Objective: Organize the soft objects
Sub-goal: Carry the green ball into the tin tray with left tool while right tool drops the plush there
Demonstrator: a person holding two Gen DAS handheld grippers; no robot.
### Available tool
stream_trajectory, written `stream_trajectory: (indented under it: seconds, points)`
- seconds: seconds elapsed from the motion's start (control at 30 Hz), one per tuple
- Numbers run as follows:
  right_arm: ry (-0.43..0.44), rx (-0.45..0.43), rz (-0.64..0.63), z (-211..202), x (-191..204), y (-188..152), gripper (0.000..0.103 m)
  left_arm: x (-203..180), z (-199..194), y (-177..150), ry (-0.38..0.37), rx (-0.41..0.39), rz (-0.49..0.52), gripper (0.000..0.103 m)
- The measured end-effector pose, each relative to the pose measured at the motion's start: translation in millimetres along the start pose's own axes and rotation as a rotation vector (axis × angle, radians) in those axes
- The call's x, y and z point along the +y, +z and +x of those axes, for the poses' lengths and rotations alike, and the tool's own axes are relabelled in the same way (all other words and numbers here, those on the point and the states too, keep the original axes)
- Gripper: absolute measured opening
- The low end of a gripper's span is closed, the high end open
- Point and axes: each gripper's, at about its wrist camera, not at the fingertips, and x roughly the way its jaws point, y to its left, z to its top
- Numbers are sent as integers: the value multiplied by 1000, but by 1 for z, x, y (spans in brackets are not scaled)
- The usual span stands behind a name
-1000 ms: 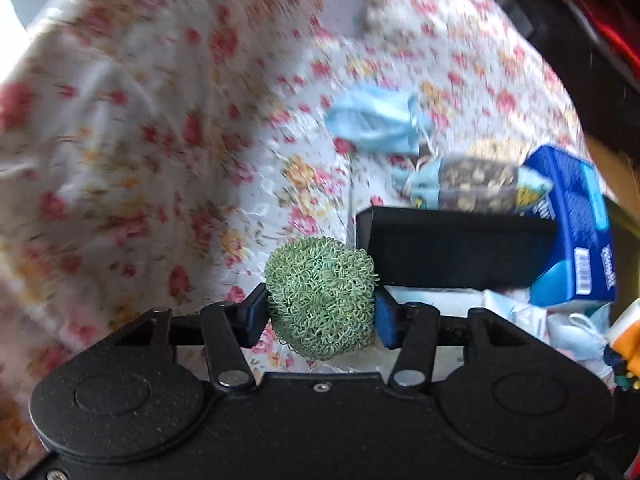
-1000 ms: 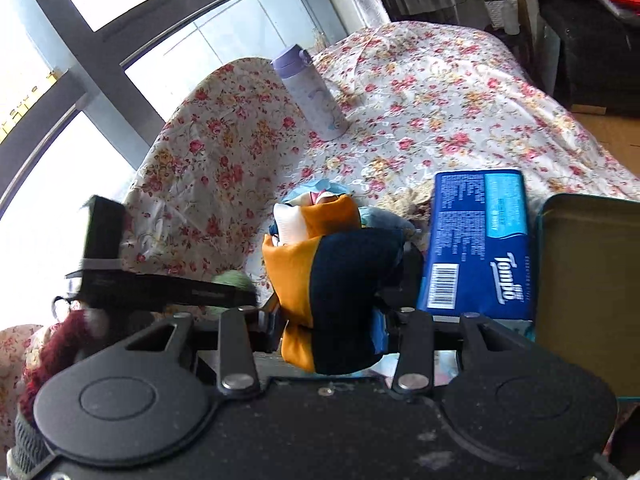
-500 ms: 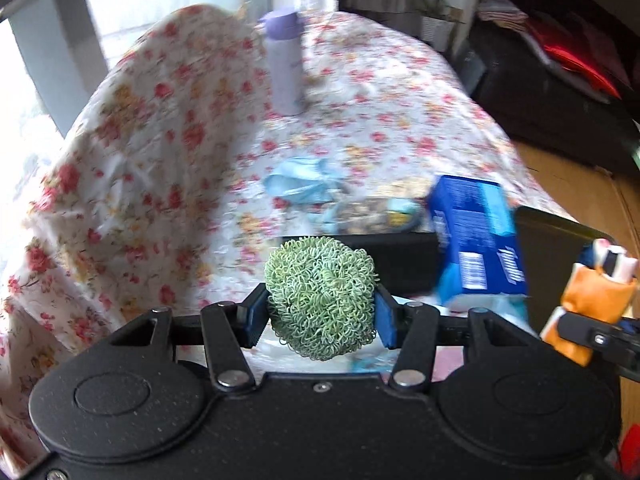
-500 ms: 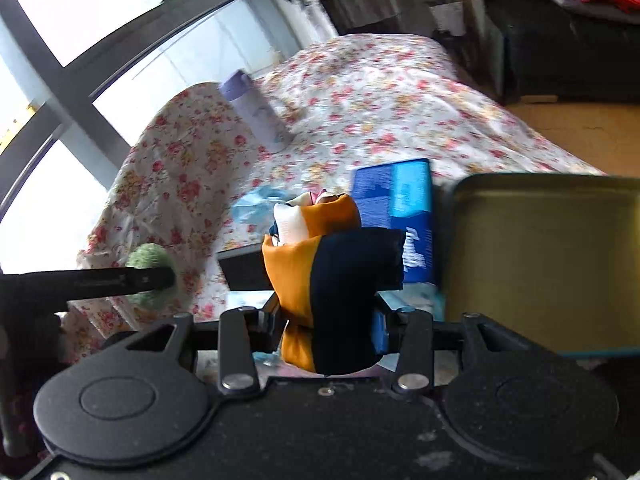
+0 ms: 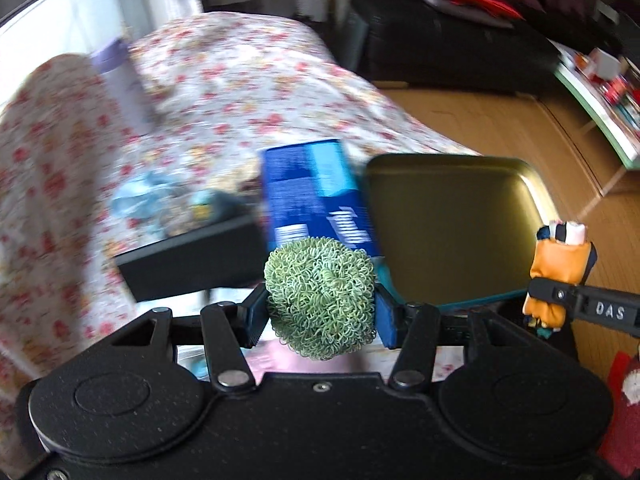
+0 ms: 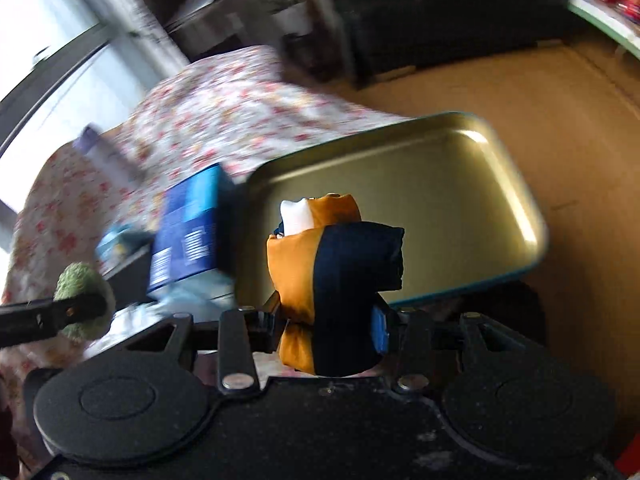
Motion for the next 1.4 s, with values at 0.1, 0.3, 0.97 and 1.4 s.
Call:
stream_trajectory:
  seconds: [0.1,0.3,0.97,1.4]
  points:
    - [-51,-27,46,-5,-26,4,42,-25,9,5,-23,11,42,51]
    - [-115,-77,112,-12,-59,14,42,-62,27,16,-50,35,82,51]
    - [-123,-103,149,-1,-63,34,44,-88,69,24,-5,95,92,64]
    - [-141,-117,126,-2,-56,33,60,-85,67,21,1,99,83,69]
